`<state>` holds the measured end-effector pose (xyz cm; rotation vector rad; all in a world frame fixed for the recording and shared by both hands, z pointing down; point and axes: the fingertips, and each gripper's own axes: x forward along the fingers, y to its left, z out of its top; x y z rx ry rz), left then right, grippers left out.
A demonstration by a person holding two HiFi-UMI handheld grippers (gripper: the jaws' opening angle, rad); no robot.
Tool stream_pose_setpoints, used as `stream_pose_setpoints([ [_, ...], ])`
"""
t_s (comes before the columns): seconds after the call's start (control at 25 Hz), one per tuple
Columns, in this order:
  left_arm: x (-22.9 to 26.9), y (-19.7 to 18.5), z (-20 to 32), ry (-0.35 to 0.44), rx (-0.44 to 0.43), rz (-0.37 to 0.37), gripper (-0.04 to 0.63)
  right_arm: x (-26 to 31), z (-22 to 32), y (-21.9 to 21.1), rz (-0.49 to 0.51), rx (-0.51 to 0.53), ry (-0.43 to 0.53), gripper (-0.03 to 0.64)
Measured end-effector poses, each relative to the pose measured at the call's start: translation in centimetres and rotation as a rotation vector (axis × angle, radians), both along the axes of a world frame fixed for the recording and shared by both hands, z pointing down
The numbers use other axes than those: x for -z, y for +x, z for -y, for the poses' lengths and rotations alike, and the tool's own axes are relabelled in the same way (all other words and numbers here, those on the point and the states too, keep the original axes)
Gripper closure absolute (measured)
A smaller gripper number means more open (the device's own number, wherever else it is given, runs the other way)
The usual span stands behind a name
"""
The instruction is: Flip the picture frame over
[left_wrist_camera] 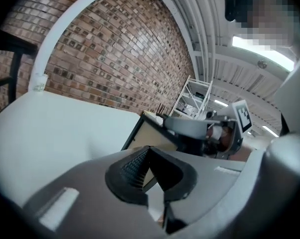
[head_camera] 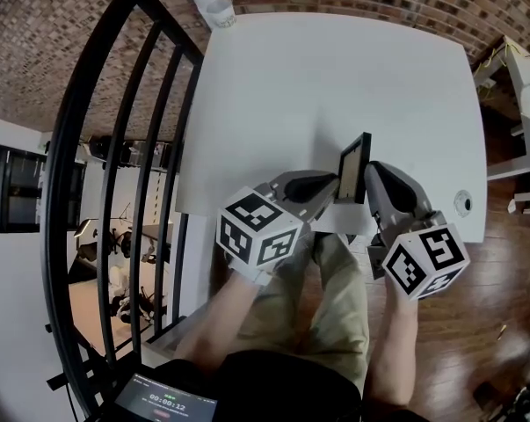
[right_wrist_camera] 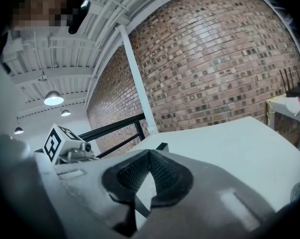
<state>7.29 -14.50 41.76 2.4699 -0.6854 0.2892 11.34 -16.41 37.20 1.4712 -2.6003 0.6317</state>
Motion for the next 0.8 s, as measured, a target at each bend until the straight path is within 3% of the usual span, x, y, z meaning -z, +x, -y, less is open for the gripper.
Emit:
stream_pose_setpoints([
  [0.2, -5.3, -0.5, 0.6, -0.044, -0.016, 0.178, 0.584, 0.1, 0.0, 0.2, 0.014, -0.005, 0.005, 0.624],
  [0.44, -8.3, 0.9, 0.6, -0.077, -0.068, 0.291, 0.583, 0.1, -0.2, 0.8, 0.057, -0.022, -0.001, 0.624],
  [0.8, -10.2, 1.0, 0.7, -0.087, -0.068, 0.366, 0.551, -0.3, -0.5, 1.5, 0.065, -0.040, -0.003, 0.624],
])
